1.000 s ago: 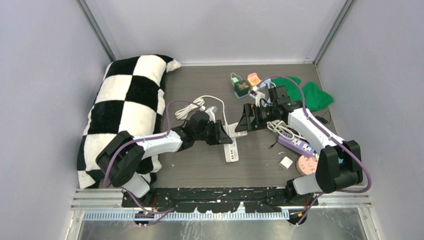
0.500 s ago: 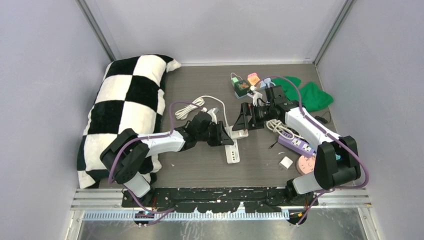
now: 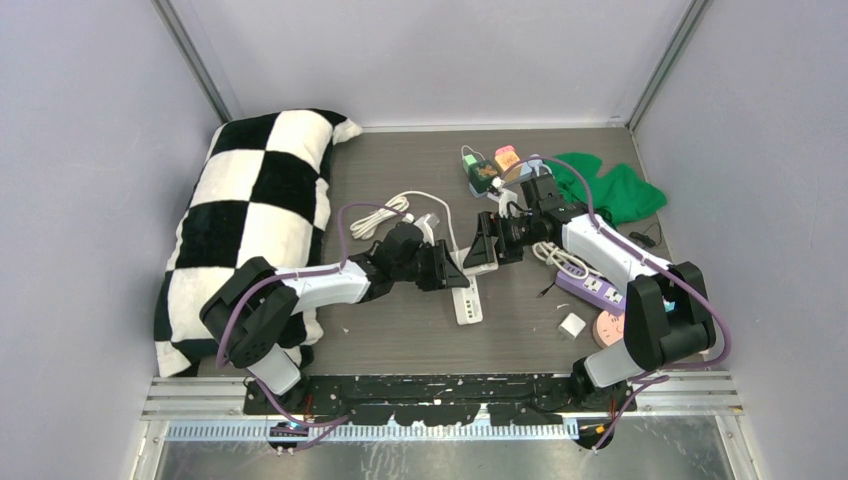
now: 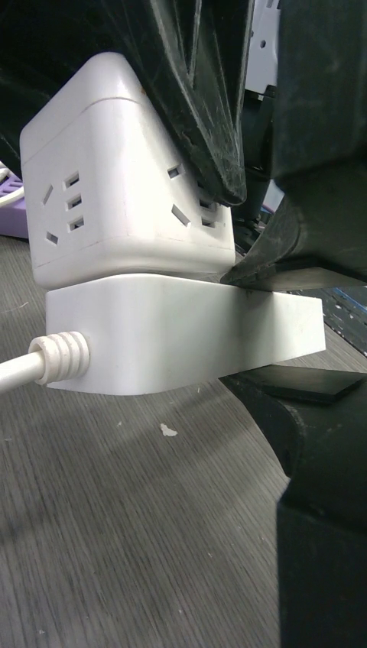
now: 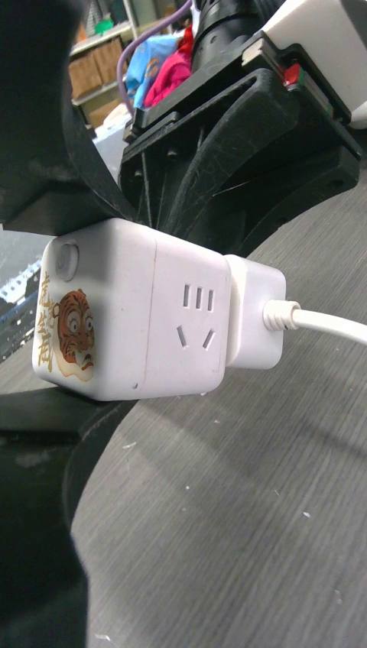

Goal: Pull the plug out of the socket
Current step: Remove the plug from the socket.

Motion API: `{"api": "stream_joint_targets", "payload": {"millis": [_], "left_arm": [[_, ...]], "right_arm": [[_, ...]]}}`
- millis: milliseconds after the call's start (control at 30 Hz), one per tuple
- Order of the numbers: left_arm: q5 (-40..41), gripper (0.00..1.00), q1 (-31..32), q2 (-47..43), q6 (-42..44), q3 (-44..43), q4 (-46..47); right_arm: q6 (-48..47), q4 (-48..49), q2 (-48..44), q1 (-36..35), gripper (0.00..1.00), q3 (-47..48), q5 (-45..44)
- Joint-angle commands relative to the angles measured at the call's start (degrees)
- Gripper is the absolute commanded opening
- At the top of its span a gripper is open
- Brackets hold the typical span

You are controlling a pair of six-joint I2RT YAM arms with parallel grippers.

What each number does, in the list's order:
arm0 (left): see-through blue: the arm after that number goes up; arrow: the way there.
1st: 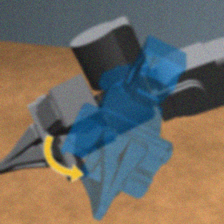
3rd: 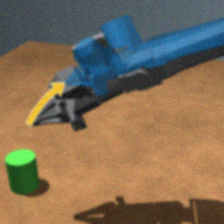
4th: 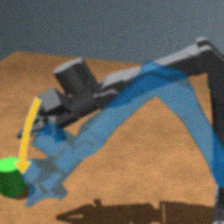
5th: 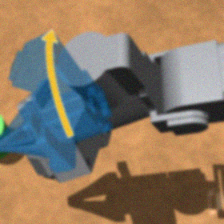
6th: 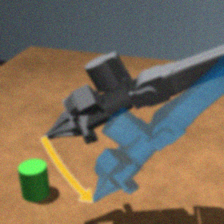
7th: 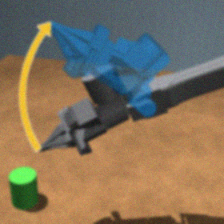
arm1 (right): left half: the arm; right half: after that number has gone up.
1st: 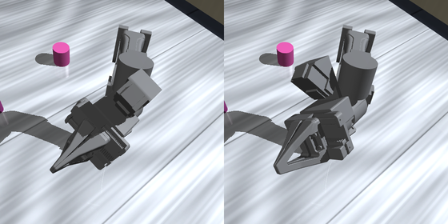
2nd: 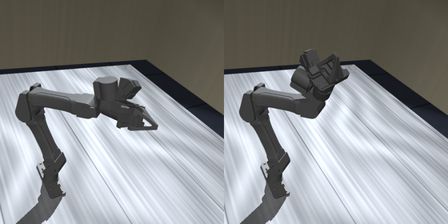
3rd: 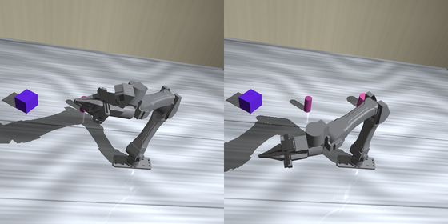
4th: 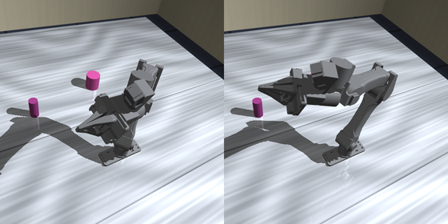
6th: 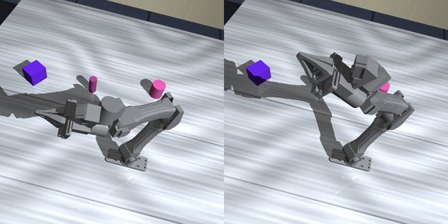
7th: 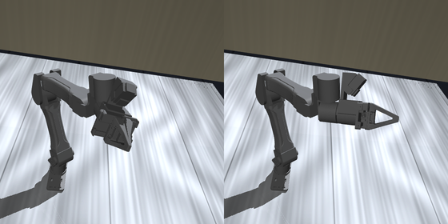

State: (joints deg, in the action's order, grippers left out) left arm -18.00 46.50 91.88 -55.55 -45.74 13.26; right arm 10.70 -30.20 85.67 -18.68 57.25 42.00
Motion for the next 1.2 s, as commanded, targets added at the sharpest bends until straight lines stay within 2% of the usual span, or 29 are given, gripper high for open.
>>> {"api": "stream_joint_targets", "payload": {"millis": [0, 67, 100, 167, 233, 400, 567, 833, 1167], "left_arm": [[-0.4, 0.01, 0.3, -1.7, -1.0, -1.0, 6.9], [-0.6, 0.0, 0.3, -1.7, -1.1, -1.0, 7.0], [-0.7, 0.01, 0.3, -1.7, -1.1, -1.0, 7.0], [-0.7, 0.08, 0.3, -1.9, -1.2, -0.7, 7.1], [-0.8, 0.21, 0.3, -2.1, -1.6, -0.3, 8.1], [-1.7, 0.39, 0.3, -2.1, -2.7, 1.5, 11.9], [-4.7, 0.49, 0.3, -1.0, -3.7, 2.8, 16.4], [-8.2, 0.57, 0.3, 0.3, -4.2, 2.8, 18.5], [-7.0, 0.63, 0.3, 2.1, -6.3, 3.6, 19.5]], "right_arm": [[0.8, 1.5, -0.2, -0.6, 0.41, 1.1, 2.4], [1.1, 1.5, -0.2, -0.6, 0.19, 1.3, 2.7], [1.4, 1.7, -0.1, -0.5, 0.14, 1.3, 2.9], [2.8, 2.7, 0.0, -0.5, 0.06, 0.9, 3.2], [4.1, 3.9, 0.2, -0.5, 0.03, 0.2, 3.8], [6.0, 5.8, 1.3, 0.0, 0.01, -0.4, 4.5], [6.6, 6.5, 2.0, 0.7, 0.01, -0.4, 4.7], [7.2, 7.9, 1.6, 1.9, 0.01, -1.2, 5.1], [10.5, 11.6, 1.6, 2.1, 0.01, -2.7, 8.9]]}}
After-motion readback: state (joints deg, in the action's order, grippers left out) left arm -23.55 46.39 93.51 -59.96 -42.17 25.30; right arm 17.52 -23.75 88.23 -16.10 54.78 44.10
